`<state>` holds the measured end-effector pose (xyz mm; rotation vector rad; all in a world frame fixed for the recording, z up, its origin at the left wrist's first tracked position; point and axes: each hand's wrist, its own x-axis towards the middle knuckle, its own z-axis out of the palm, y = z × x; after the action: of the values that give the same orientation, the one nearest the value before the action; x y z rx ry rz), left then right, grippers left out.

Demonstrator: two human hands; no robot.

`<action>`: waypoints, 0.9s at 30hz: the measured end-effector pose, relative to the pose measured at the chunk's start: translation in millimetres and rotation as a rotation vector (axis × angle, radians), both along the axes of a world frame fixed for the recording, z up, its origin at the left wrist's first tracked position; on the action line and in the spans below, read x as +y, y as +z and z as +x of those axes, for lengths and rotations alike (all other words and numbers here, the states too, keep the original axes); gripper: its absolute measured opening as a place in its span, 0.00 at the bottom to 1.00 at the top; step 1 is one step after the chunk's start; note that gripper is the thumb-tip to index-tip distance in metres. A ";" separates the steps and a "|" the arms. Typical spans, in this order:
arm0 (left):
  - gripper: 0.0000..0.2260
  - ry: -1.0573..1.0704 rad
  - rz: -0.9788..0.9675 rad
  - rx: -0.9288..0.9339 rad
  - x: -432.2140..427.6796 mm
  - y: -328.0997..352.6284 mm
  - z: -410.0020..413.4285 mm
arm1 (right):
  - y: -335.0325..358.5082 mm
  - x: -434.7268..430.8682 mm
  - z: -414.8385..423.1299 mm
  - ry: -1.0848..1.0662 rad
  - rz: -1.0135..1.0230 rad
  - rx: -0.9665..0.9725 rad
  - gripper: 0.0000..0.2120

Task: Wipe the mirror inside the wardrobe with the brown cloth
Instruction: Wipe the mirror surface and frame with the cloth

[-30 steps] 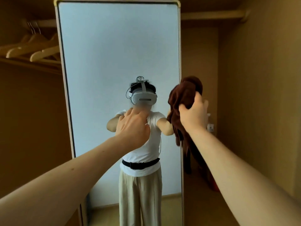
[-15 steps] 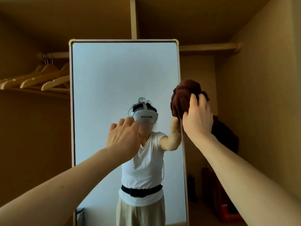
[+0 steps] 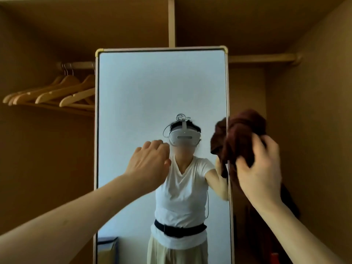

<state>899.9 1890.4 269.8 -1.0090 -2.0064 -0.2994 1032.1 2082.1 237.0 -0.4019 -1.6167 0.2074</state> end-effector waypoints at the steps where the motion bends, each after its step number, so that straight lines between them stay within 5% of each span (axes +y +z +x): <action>1: 0.11 0.009 -0.007 -0.006 -2.2 1.8 -2.2 | 4.0 -4.5 -5.2 -0.049 0.037 -0.082 0.26; 4: 0.12 0.051 -0.002 -0.023 -6.0 2.1 -13.5 | 22.8 -5.7 -21.2 -0.143 0.026 -0.219 0.26; 10: 0.11 0.060 0.048 -0.017 -0.6 1.7 -23.3 | 77.6 -6.0 -36.7 -0.292 0.063 -0.192 0.27; 21: 0.07 0.060 0.097 -0.073 -4.5 -0.3 -16.9 | -29.3 -19.1 -16.8 -0.263 0.047 -0.482 0.31; 27: 0.06 0.098 0.142 -0.058 -14.5 23.7 -5.5 | 47.3 -17.0 -17.9 -0.358 0.109 -0.423 0.29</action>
<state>894.4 1875.9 293.5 -0.8191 -2.0484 -0.4160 1014.2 2065.0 284.4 -0.6741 -1.9226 -0.2524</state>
